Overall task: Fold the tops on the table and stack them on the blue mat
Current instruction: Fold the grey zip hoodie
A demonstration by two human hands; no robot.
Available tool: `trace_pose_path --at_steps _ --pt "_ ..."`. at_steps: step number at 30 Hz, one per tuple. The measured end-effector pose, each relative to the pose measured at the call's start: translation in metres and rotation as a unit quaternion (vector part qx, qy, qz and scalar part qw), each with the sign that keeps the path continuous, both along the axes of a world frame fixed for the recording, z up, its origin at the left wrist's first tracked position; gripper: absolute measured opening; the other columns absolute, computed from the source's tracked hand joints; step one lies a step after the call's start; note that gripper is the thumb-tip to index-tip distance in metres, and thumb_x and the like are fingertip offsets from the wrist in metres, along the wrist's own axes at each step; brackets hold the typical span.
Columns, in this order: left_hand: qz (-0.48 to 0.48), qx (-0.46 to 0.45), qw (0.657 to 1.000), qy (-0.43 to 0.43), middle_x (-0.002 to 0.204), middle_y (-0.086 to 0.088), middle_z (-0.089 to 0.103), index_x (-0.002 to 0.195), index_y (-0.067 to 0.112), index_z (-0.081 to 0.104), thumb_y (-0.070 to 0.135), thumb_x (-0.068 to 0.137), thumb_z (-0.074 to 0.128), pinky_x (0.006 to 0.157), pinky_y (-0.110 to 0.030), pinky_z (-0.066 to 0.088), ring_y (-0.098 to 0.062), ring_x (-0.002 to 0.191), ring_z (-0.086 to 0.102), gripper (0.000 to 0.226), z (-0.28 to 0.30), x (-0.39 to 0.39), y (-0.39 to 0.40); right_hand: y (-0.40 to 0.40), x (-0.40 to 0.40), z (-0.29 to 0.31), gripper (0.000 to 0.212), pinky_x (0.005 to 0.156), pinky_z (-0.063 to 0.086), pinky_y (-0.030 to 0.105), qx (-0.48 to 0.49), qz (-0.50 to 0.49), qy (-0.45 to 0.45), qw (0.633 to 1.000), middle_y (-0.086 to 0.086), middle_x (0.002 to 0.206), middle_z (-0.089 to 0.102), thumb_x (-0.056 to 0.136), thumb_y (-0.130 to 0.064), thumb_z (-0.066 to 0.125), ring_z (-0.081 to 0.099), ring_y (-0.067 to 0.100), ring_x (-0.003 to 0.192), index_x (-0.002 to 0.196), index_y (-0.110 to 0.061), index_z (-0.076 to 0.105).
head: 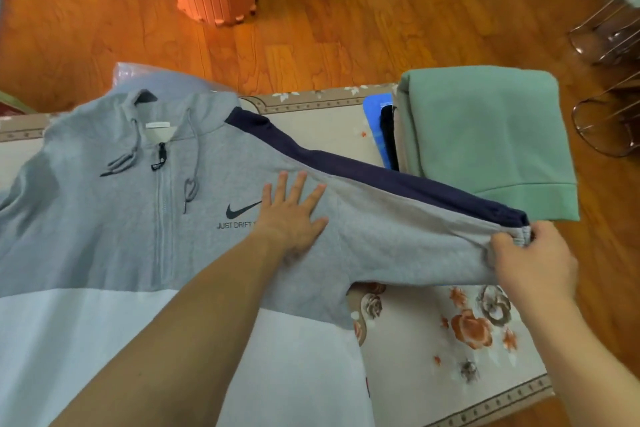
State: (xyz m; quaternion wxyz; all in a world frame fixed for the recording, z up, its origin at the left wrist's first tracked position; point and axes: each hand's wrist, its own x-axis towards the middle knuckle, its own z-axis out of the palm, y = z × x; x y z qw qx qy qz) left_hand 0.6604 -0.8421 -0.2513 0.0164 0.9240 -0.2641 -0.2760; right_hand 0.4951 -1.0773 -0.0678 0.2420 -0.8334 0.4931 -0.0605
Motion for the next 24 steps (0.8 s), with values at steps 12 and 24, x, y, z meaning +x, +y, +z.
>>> trace_pose_path --at_steps 12,24 --pt "0.432 -0.400 0.774 0.232 0.132 -0.004 0.067 0.124 0.022 0.068 0.028 0.098 0.060 0.101 -0.039 0.050 -0.022 0.116 0.065 0.027 0.090 -0.016 0.076 0.099 0.049 0.022 0.016 0.057 0.034 0.038 0.088 0.120 -0.092 0.985 0.001 0.069 0.053 0.084 -0.017 0.062 0.044 0.022 0.063 0.077 -0.014 0.048" --pt "0.613 -0.384 0.616 0.311 0.118 -0.016 0.072 0.118 0.016 0.065 0.023 0.095 0.068 0.076 -0.043 0.062 -0.025 0.090 0.073 0.025 0.085 -0.069 0.238 0.294 0.065 -0.055 0.033 0.090 0.048 0.035 0.172 0.418 0.114 0.885 -0.003 0.122 0.060 0.098 -0.042 0.052 0.059 0.019 0.105 0.125 -0.024 0.054"
